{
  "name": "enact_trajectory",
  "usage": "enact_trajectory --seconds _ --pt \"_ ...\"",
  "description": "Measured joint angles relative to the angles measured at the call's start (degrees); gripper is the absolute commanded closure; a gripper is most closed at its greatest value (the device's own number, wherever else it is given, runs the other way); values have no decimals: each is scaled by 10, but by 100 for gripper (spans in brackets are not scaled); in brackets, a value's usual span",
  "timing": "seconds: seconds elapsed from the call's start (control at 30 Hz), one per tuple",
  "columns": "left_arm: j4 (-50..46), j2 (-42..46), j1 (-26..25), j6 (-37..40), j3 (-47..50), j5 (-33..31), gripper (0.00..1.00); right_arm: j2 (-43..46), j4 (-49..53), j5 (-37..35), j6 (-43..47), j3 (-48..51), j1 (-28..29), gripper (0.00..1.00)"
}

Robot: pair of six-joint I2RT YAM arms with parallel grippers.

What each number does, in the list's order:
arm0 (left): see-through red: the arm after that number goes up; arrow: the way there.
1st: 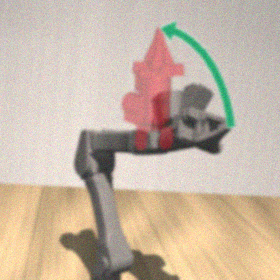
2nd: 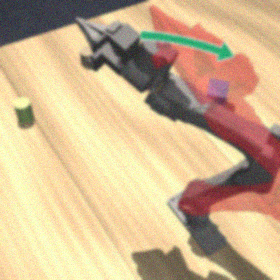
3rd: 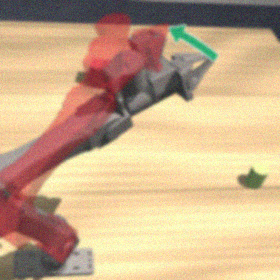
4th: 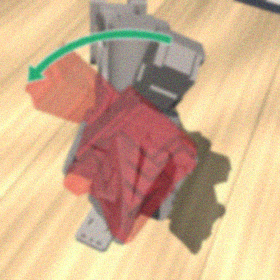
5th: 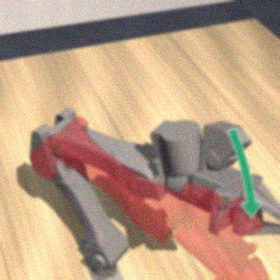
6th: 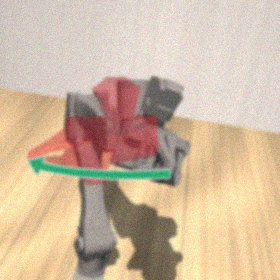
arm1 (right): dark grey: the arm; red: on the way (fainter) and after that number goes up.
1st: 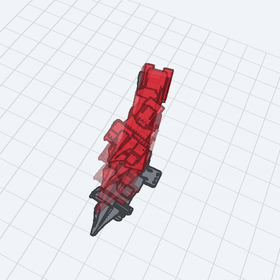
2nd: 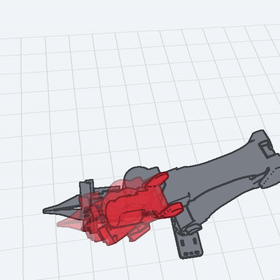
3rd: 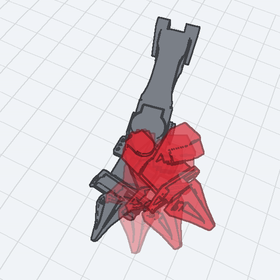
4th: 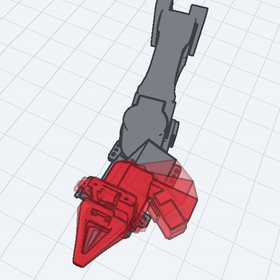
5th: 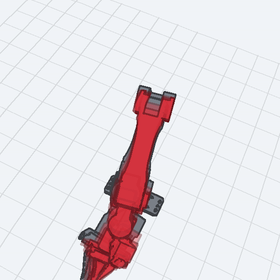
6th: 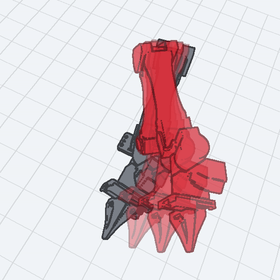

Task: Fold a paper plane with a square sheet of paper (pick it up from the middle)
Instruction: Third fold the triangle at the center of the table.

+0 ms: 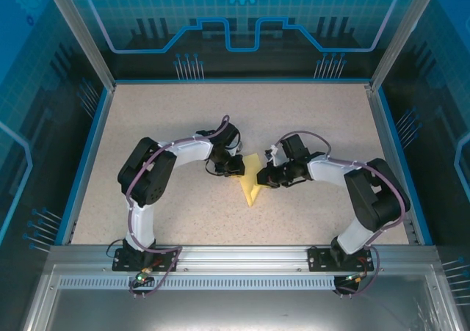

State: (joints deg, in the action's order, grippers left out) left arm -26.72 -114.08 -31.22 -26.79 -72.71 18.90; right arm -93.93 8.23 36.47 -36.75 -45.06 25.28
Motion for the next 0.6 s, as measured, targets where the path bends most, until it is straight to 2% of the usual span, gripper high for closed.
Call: enact_trajectory --seconds 0.6 --pt "3 -3 4 0 0 10 85 -64 11 -27 -4 -59 22 89"
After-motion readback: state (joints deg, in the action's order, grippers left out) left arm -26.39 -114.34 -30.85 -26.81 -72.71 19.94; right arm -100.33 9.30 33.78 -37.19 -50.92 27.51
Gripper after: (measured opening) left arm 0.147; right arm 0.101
